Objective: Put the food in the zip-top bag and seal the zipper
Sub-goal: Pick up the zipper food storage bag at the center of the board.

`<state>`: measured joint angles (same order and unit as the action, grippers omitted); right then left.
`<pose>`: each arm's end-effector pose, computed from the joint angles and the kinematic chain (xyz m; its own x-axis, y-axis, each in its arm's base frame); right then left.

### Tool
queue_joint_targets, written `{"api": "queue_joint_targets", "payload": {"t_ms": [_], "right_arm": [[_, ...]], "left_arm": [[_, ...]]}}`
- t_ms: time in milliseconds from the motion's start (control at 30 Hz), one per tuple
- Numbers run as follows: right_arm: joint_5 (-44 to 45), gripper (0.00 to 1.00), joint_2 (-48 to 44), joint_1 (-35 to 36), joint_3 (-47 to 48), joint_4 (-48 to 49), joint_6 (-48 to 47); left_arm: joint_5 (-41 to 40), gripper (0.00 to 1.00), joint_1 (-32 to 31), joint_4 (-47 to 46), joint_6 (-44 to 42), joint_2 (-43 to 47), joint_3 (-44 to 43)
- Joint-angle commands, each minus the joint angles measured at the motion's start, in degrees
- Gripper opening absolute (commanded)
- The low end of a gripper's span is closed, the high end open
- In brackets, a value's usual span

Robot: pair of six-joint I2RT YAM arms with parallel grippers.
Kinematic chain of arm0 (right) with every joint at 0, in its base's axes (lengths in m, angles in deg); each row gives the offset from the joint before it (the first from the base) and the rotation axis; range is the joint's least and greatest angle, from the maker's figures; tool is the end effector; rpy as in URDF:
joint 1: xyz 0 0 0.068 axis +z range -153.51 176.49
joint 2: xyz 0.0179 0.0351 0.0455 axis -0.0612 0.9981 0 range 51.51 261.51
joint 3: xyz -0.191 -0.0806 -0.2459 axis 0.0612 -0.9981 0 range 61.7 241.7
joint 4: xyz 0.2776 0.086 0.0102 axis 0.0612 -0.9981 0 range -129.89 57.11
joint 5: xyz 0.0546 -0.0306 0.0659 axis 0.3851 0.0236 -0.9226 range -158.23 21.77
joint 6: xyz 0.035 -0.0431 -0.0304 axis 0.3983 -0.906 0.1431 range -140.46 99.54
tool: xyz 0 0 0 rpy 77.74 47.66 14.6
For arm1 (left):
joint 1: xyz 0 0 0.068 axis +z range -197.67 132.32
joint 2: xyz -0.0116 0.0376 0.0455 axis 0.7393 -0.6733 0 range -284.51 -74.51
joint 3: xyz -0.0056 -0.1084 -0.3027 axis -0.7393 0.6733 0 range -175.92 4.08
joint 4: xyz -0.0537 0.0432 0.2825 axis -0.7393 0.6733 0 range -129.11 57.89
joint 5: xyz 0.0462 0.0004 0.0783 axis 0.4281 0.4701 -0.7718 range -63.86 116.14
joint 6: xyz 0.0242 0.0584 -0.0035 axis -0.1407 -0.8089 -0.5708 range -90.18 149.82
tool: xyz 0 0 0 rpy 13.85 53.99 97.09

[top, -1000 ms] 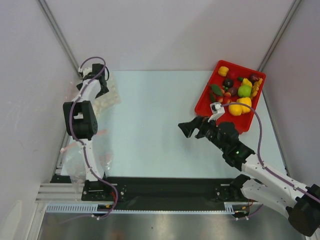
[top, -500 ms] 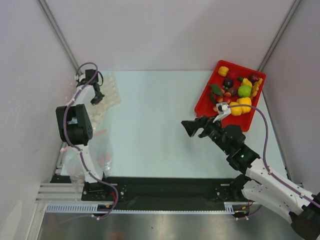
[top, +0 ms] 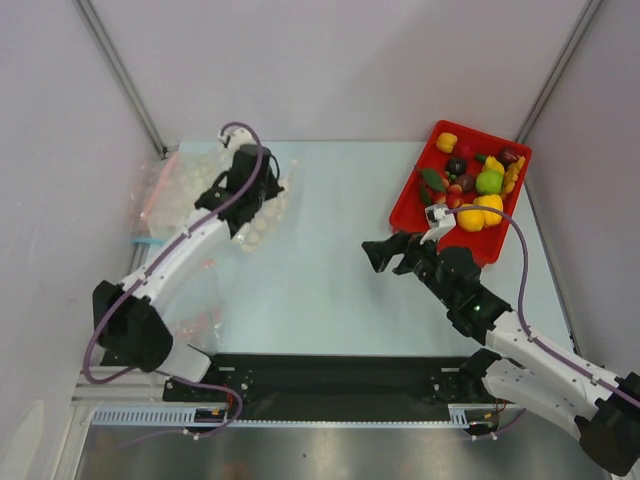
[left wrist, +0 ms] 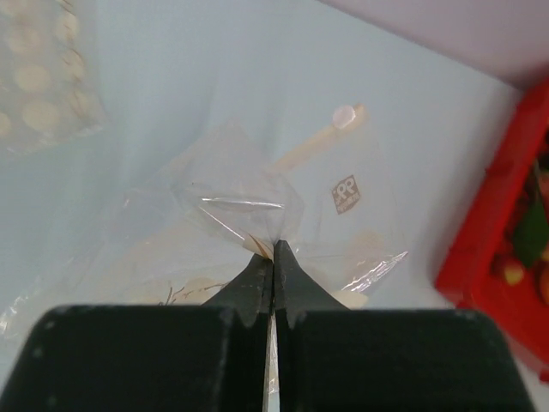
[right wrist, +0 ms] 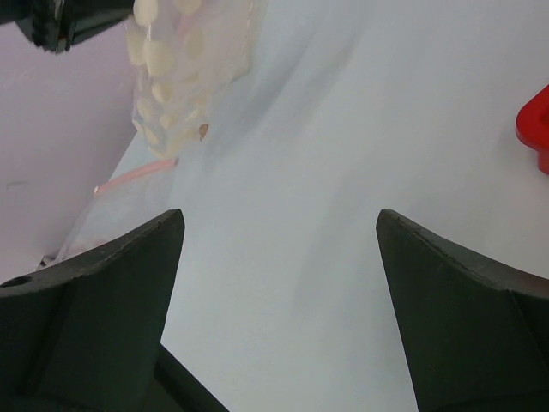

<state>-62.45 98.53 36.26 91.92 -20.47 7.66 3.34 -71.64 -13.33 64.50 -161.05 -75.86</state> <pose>0.1640 0.1304 0.3116 -0.3154 0.3475 -0.8830 -0.4654 0.7543 0.4631 0.3572 -0.1382 0.3912 -0.4452 -0.3760 -0.8127 -0.2165 0.9258 -0.3097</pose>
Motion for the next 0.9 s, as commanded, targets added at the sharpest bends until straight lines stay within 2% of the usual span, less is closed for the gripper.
{"api": "queue_joint_targets", "payload": {"t_ms": [0,67,133,167,200,300,500,600,733,867], "right_arm": [[1.07,1.0,1.31,0.48,-0.42,3.04,-1.84],[1.16,1.0,1.93,0.57,-0.69,3.48,-2.1],[0.73,1.0,3.24,0.75,-0.95,4.8,-2.45],[0.29,0.99,3.6,0.84,-1.3,5.5,-3.41],[-1.54,0.97,3.95,1.1,-1.65,7.59,-4.12],[-2.44,0.96,4.04,1.71,-3.76,11.72,-6.31],[-3.67,0.97,0.0,1.98,-8.15,17.53,-7.9],[-6.3,0.97,-3.16,2.07,-10.0,21.74,-8.25],[-15.17,0.95,-8.35,0.4,-16.4,31.77,-7.82],[-19.13,0.93,-11.16,0.13,-16.68,32.75,-8.6]], "left_arm": [[-1.45,0.0,-8.96,-8.88,2.59,7.33,10.83],[2.31,0.0,-11.44,-17.31,1.98,13.22,19.07],[8.45,0.01,-13.29,-25.12,-0.82,17.35,22.97],[14.49,0.01,-13.39,-26.03,-1.53,18.33,25.08],[16.81,0.01,-13.74,-27.7,-1.98,18.95,25.62],[22.36,0.0,-14.7,-27.71,-3.47,21.67,26.76],[34.29,0.02,-14.97,-31.06,-0.75,26.6,32.13],[37.39,0.01,-14.97,-30.26,-0.84,27.91,31.25],[40.73,0.02,-14.97,-30.53,0.92,30.9,31.6],[40.91,0.04,-14.97,-29.3,1.27,34.24,32.13]]}}
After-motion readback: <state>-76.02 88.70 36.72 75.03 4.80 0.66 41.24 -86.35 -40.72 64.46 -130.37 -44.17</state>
